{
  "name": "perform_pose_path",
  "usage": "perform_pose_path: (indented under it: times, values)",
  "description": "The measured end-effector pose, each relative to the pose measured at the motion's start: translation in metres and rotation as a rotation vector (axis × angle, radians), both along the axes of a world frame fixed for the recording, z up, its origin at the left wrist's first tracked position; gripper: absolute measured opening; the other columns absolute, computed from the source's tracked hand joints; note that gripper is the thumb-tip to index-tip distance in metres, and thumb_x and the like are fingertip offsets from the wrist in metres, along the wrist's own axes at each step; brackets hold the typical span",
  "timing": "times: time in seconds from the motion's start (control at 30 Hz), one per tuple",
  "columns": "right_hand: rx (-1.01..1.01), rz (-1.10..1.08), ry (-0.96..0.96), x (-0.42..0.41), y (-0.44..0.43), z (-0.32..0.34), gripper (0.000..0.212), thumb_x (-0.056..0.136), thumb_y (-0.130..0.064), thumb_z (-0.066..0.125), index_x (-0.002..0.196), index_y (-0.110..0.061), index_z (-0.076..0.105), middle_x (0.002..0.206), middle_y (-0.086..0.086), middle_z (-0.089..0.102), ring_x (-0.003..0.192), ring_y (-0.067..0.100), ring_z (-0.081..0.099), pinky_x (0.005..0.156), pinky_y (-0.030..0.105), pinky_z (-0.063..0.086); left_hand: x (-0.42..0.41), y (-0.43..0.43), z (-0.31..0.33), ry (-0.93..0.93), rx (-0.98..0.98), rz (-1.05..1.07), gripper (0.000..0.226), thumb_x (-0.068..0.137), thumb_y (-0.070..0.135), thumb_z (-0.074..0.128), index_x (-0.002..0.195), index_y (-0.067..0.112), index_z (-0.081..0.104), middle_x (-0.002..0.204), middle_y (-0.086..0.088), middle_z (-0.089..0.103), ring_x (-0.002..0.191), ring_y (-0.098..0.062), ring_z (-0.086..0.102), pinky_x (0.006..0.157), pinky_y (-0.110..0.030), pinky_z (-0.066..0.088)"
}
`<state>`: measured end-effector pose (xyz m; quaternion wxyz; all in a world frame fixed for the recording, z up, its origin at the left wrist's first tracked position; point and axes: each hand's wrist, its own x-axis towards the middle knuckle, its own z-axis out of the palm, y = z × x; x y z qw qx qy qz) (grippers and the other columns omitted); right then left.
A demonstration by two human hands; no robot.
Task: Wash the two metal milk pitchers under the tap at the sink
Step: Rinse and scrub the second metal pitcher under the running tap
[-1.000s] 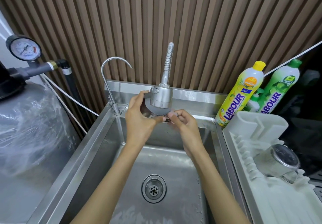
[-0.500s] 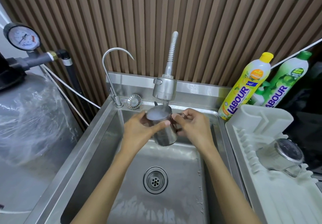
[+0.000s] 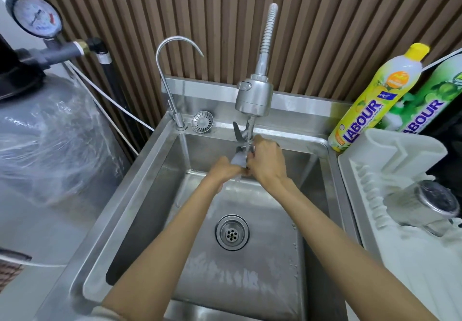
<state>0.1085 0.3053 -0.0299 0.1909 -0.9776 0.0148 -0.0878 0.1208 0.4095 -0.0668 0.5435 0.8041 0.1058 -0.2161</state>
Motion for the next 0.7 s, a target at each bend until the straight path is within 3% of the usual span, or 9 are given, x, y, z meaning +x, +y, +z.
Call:
perform_pose_path:
  times: [0.17,0.27,0.33,0.4,0.53,0.6,0.7]
  values:
    - [-0.05,0.06,-0.017,0.004,-0.001,-0.007,0.033,0.082,0.005,0.052,0.115,0.003,0.052,0.116,0.023,0.055,0.103,0.04,0.055,0.072,0.041,0.045,0.005,0.002,-0.003,0.016,-0.029,-0.009,0.064,0.082,0.012,0.068,0.137,-0.003,0.039,0.144,-0.011,0.042,0.131,-0.026,0.042,0.106,-0.035,0.037]
    - [-0.042,0.102,-0.086,0.001,-0.004,-0.004,0.033,0.077,0.01,0.056,0.11,0.004,0.054,0.115,0.023,0.054,0.107,0.04,0.052,0.07,0.037,0.042,0.005,0.001,-0.005,0.023,-0.049,-0.026,0.054,0.082,0.013,0.067,0.131,-0.002,0.048,0.137,-0.012,0.05,0.126,-0.025,0.045,0.101,-0.033,0.037]
    - [-0.016,0.144,-0.172,-0.002,-0.006,-0.004,0.032,0.073,0.017,0.055,0.104,0.007,0.057,0.111,0.026,0.058,0.117,0.04,0.049,0.082,0.041,0.048,0.005,0.001,-0.006,0.03,-0.068,-0.037,0.053,0.083,0.014,0.067,0.131,-0.001,0.049,0.134,-0.012,0.052,0.122,-0.024,0.047,0.097,-0.031,0.04]
    - [-0.026,0.175,-0.209,-0.001,-0.01,-0.008,0.034,0.069,0.02,0.056,0.102,0.009,0.059,0.11,0.026,0.062,0.129,0.039,0.043,0.099,0.05,0.044,0.005,0.0,-0.007,0.043,-0.103,-0.035,0.049,0.083,0.013,0.066,0.128,0.002,0.051,0.13,-0.011,0.055,0.111,-0.02,0.05,0.087,-0.028,0.04]
    - [-0.086,0.212,-0.262,0.002,-0.018,-0.015,0.038,0.067,0.018,0.061,0.103,0.006,0.062,0.11,0.021,0.066,0.131,0.035,0.043,0.109,0.045,0.036,0.0,-0.001,-0.006,0.08,-0.161,-0.052,0.033,0.084,0.009,0.062,0.117,0.005,0.058,0.115,-0.009,0.059,0.102,-0.017,0.051,0.08,-0.024,0.039]
    - [0.023,0.197,-0.303,0.002,-0.024,-0.015,0.034,0.072,0.017,0.056,0.102,0.004,0.063,0.112,0.019,0.065,0.128,0.033,0.046,0.103,0.039,0.042,-0.003,0.0,-0.005,0.089,-0.201,-0.06,0.027,0.084,0.008,0.064,0.11,0.01,0.057,0.106,-0.007,0.058,0.101,-0.017,0.051,0.077,-0.023,0.042]
    - [0.478,0.037,-0.243,-0.003,-0.034,-0.006,0.016,0.079,0.006,0.059,0.088,-0.007,0.061,0.104,0.015,0.065,0.102,0.028,0.061,0.082,0.021,0.048,-0.011,0.002,-0.007,0.089,-0.31,-0.048,0.054,0.079,0.007,0.071,0.128,0.007,0.047,0.12,-0.008,0.056,0.116,-0.019,0.052,0.089,-0.025,0.041]
